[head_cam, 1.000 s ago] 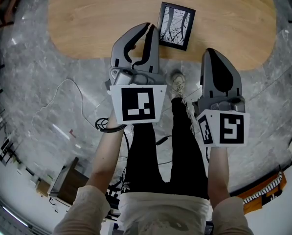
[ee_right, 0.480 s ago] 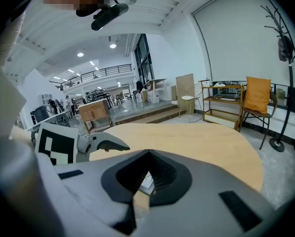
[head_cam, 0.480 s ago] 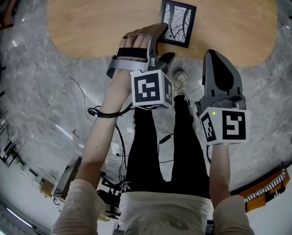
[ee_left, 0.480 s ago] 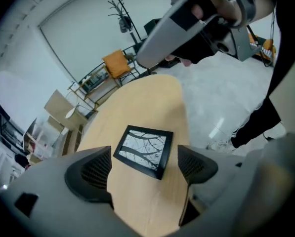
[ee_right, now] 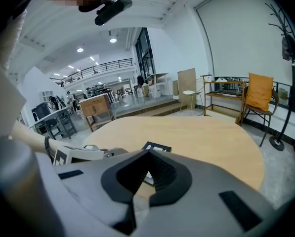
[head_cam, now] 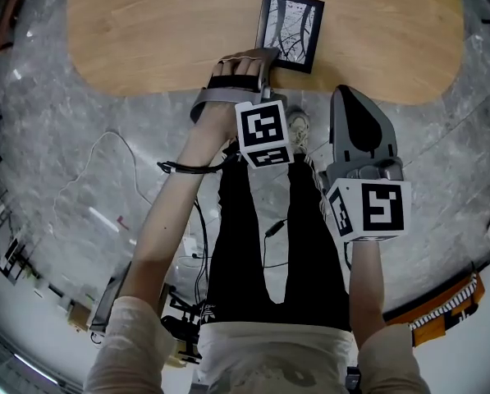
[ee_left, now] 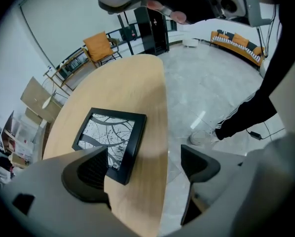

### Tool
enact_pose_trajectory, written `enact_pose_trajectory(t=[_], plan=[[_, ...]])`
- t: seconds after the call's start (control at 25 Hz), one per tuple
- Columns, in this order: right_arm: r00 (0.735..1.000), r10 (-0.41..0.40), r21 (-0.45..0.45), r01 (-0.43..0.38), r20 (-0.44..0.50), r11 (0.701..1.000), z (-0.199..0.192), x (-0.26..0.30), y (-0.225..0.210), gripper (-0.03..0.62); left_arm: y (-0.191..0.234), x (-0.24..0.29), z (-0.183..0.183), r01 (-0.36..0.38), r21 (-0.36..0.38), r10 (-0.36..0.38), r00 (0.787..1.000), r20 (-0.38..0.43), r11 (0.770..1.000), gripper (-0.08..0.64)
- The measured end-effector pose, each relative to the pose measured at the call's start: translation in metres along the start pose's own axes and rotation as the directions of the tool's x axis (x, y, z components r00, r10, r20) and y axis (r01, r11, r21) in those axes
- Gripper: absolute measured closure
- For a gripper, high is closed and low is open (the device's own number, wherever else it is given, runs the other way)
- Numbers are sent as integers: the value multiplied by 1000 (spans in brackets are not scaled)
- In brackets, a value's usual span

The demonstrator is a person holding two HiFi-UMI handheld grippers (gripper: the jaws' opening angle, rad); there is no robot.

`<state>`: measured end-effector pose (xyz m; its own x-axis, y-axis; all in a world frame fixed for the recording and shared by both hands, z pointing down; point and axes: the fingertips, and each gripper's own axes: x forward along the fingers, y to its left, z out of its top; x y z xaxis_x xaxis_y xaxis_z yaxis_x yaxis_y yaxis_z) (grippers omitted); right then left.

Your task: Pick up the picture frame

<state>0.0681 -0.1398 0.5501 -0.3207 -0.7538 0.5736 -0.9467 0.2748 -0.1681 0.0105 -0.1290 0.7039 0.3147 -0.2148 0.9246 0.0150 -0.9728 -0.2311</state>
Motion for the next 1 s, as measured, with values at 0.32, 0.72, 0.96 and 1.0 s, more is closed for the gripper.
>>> enact_pose_trajectory(t=[0.32,0.72,0.96,1.0], plan=[[1000,14,20,-14,-17,1000,-9,3,8,589,-9,16,-1,0,31,1,999,-37,1000,123],[999,26,87,-24,-22,996,-14,0,7,589,-3,18,2,-62,-22,62,998,12,998,131],[999,23,95,-21,-23,995,-7,4,3,589,5,12,2,-164,31,162,985,50,986,286],[999,25,93,-23,-23,995,-5,5,3,589,5,11,2,-169,35,168,985,48,985,299]])
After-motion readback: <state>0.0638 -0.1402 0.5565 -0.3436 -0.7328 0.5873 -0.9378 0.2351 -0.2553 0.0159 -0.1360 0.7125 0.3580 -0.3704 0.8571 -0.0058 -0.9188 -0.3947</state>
